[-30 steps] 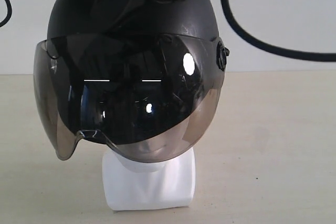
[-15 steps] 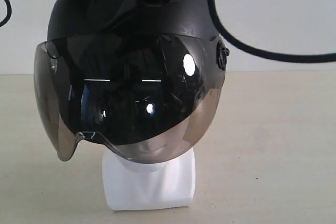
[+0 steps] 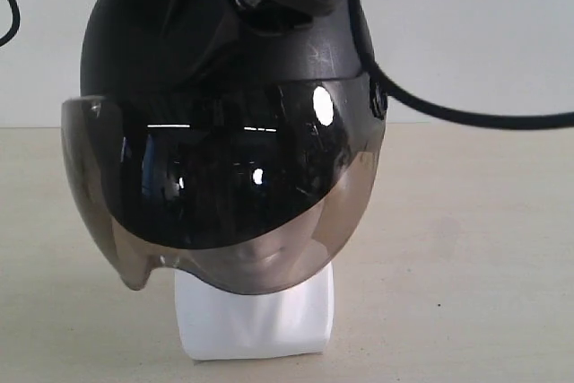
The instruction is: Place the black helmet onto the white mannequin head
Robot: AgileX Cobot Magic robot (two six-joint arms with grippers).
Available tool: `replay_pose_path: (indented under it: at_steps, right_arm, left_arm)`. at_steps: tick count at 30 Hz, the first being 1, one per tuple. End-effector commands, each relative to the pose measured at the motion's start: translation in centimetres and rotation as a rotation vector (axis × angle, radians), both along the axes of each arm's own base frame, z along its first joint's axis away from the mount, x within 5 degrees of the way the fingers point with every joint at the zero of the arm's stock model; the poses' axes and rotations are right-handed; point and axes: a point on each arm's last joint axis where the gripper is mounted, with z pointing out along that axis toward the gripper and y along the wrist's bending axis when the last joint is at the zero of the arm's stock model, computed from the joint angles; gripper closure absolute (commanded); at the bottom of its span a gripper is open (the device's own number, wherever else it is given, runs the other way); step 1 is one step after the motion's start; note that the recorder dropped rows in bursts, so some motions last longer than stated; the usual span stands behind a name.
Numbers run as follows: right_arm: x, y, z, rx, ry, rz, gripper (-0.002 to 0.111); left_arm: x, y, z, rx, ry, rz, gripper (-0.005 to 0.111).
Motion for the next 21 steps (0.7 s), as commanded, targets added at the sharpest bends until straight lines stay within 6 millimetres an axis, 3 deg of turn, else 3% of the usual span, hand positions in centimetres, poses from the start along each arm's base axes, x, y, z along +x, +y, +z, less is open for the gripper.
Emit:
replay_pose_path:
  at_steps: [1,13,17,21]
  right_arm:
    - [0.1,-0.1,-1.2,-0.083,0.033,0.015,0.109]
    - [0.3,-0.2,-1.5,-0.106,0.016,0.006,0.109]
    - [0.5,0.0,-3.9,-0.14,0.051,-0.005,0.109]
    - [0.6,0.0,-4.4,-0.147,0.059,-0.005,0.109]
  left_arm:
    - [0.5,-0.3,-1.4,0.063,0.02,0.005,0.102]
    - [0.5,-0.3,-1.4,0.069,0.022,0.004,0.102]
    - [0.5,-0.3,-1.5,0.076,0.025,0.003,0.102]
    - [0.5,-0.3,-1.6,0.086,0.026,0.002,0.102]
